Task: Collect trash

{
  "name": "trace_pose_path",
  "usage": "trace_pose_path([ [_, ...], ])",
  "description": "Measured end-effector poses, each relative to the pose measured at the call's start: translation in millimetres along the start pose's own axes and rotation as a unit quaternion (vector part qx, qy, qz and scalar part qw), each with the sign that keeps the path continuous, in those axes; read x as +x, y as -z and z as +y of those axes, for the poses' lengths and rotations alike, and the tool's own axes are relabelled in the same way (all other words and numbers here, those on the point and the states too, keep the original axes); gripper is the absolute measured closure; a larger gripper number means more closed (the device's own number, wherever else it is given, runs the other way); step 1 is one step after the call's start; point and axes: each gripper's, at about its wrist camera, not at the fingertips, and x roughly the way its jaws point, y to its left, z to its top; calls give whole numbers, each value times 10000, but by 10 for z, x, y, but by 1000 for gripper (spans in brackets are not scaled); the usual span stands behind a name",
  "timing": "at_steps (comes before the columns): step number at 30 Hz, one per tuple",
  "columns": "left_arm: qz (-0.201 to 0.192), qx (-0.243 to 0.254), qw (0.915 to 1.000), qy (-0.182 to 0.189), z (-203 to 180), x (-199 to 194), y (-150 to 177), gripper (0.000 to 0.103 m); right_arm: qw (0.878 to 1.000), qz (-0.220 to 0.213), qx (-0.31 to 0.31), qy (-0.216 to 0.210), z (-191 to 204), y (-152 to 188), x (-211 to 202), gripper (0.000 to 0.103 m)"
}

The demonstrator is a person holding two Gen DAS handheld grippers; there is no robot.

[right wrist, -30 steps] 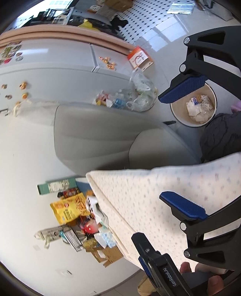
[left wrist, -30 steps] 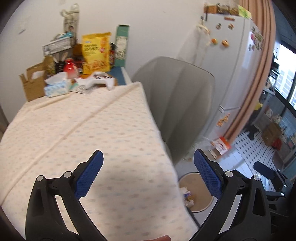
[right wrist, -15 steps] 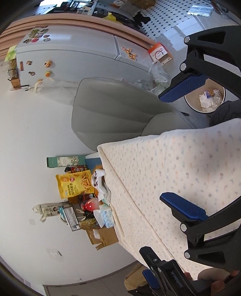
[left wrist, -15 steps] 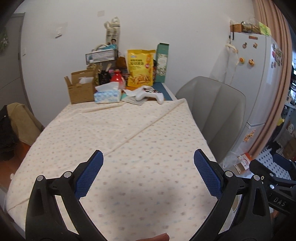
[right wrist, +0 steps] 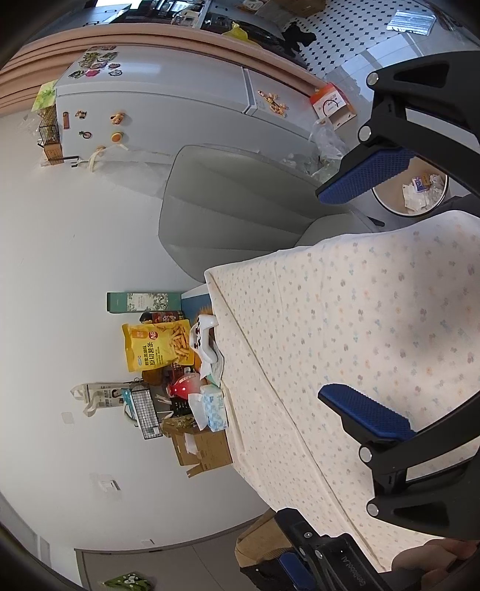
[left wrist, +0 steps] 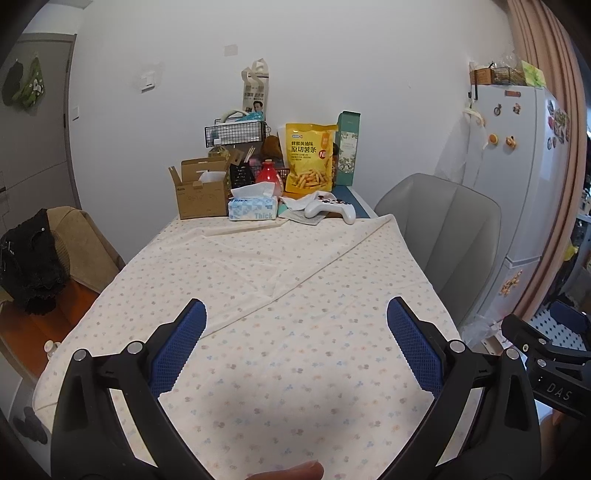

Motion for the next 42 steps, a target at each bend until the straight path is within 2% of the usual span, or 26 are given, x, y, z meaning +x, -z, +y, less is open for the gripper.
trace_pose_path([
  [42, -21, 14, 9997, 240, -126, 44, 43, 6, 10000, -39, 21, 35, -58, 24, -15, 8],
])
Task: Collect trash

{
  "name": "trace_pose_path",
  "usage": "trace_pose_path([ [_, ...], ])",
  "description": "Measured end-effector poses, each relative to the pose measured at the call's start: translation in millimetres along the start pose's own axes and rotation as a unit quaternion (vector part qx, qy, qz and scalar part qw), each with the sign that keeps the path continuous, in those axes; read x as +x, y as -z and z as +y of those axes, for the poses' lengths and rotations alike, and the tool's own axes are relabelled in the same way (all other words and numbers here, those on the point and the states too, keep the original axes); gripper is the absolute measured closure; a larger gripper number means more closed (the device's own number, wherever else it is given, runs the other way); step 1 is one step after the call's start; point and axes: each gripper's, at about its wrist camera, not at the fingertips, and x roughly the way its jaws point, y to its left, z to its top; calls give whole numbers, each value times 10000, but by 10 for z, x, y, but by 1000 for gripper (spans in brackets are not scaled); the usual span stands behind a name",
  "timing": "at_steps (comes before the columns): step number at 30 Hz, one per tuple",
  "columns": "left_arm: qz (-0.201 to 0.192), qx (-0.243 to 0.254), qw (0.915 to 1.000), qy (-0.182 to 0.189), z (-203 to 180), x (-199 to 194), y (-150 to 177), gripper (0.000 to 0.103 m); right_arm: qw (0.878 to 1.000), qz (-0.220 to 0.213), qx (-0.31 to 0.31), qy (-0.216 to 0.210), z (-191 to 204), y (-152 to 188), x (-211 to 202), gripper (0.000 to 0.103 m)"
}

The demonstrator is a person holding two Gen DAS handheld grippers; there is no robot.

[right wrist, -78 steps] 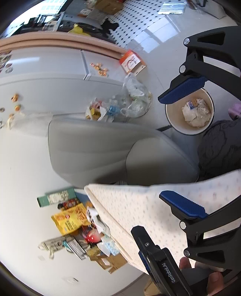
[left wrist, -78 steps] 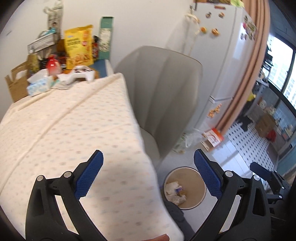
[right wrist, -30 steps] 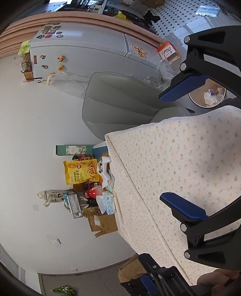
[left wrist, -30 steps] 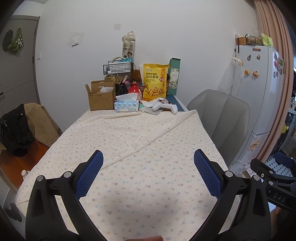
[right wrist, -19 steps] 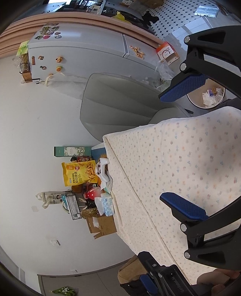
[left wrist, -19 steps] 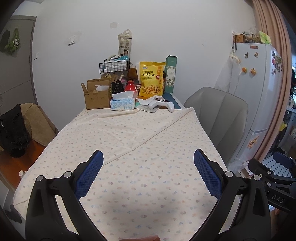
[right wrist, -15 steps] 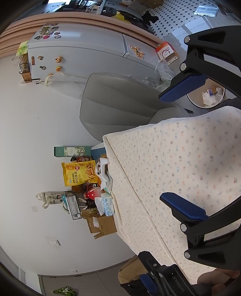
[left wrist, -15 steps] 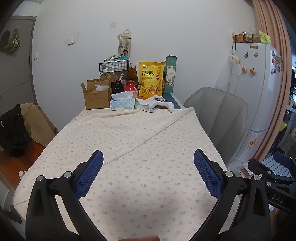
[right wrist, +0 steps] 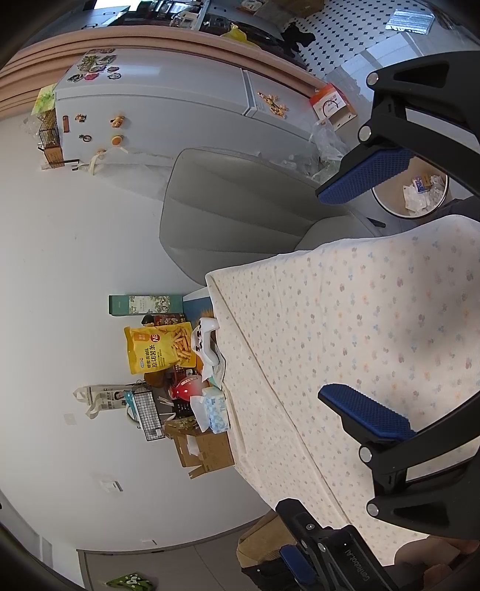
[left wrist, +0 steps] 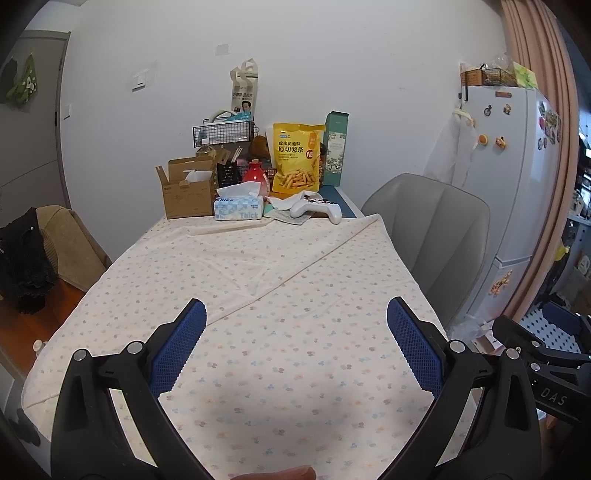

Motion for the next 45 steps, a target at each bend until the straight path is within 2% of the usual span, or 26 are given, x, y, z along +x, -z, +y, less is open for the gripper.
trace_pose_path([
  [45, 23, 45, 9999, 96, -120, 34, 10, 6, 10000, 20, 37, 60, -93, 56, -1, 8],
])
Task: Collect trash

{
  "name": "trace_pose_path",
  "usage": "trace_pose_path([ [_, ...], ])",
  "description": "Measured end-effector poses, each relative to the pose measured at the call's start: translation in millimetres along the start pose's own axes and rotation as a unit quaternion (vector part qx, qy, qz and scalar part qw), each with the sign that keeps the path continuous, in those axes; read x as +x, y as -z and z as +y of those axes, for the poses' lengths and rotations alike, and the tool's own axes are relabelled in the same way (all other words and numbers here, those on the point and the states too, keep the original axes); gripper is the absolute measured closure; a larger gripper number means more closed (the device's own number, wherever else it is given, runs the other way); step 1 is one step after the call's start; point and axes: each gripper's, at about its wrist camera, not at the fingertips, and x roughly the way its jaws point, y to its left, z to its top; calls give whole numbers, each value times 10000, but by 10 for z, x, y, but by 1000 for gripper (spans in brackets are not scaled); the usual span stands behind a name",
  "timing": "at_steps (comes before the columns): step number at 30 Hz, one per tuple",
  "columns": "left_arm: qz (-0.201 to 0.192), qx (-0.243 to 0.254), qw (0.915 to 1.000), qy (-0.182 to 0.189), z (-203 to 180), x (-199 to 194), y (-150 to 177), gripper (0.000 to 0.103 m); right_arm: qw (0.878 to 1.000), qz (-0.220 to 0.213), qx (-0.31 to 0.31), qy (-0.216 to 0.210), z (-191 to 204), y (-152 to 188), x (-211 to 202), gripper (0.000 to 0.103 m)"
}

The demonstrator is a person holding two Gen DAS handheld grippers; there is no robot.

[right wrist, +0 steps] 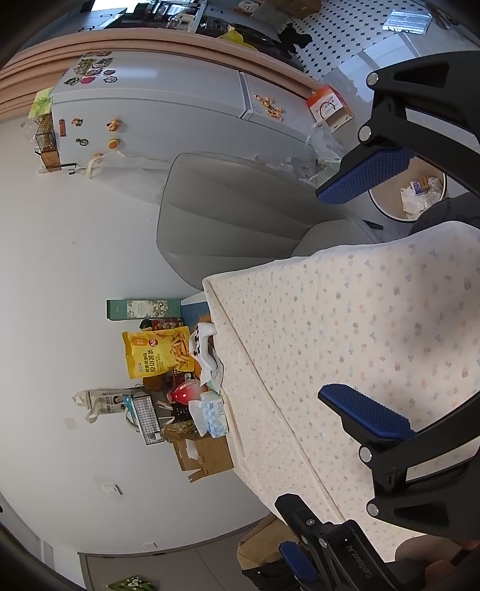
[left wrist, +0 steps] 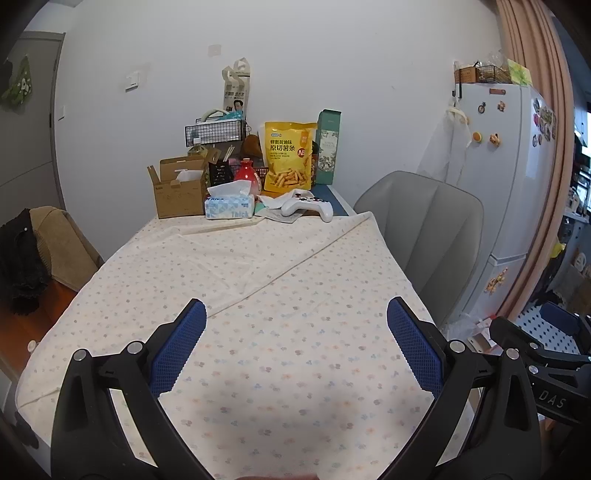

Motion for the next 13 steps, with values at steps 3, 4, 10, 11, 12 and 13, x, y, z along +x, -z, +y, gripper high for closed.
trace_pose_path([
  [3, 8, 30, 10000, 19, -37, 12, 8, 6, 10000, -13, -27, 37, -14, 8, -2, 8],
  [4, 11, 34, 10000, 22, -48, 19, 7, 6, 10000, -9, -24, 36, -22, -1, 6, 8],
  [10, 42, 38, 10000, 38, -75, 50, 6, 6, 10000, -19, 6, 47, -60, -20, 10, 8],
  [11, 43, 34, 10000, 27, -73, 52, 5, 6, 10000, -18, 5, 48, -65, -24, 12, 8],
  [12, 40, 30, 10000, 18, -71, 51, 6, 6, 10000, -18, 7, 45, -64, -24, 12, 8],
  [13, 34, 27, 10000, 9, -66, 48, 10, 6, 10000, -18, 7, 44, -64, -24, 12, 8],
])
